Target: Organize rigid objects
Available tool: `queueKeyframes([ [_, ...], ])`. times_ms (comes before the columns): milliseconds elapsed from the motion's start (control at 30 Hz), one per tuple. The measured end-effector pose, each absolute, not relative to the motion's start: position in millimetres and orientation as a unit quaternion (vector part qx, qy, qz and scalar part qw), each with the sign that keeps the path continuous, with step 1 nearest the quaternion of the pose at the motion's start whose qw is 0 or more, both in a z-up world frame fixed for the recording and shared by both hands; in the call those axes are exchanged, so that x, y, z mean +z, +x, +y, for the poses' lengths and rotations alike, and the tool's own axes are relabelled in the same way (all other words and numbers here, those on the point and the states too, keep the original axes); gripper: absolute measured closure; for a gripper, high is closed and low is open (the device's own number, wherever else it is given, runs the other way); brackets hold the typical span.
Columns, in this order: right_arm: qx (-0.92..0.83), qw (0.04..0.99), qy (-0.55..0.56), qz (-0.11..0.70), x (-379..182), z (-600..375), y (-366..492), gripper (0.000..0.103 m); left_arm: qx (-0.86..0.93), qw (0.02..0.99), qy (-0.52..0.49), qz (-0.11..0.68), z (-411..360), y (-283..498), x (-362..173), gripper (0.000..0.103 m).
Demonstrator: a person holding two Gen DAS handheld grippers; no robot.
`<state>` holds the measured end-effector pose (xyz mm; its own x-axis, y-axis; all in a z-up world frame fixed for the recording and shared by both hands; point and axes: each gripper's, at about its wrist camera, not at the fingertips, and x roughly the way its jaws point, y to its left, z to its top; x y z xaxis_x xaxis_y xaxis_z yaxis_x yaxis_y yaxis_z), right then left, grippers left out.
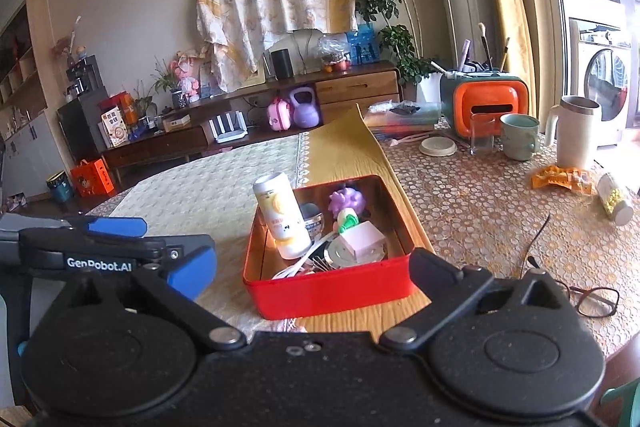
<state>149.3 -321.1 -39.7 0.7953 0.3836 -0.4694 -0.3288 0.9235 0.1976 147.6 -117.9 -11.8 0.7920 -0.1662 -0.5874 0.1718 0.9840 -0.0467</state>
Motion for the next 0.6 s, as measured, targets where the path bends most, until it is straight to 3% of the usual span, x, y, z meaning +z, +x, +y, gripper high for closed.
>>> queueKeyframes([
  [600,0.184,0.947,0.057,0.257,-36.8,-322.4,142.2,0.000,-0.101,0.949,0.020,0.299,-121.9,137.2,-7.8,0.000],
])
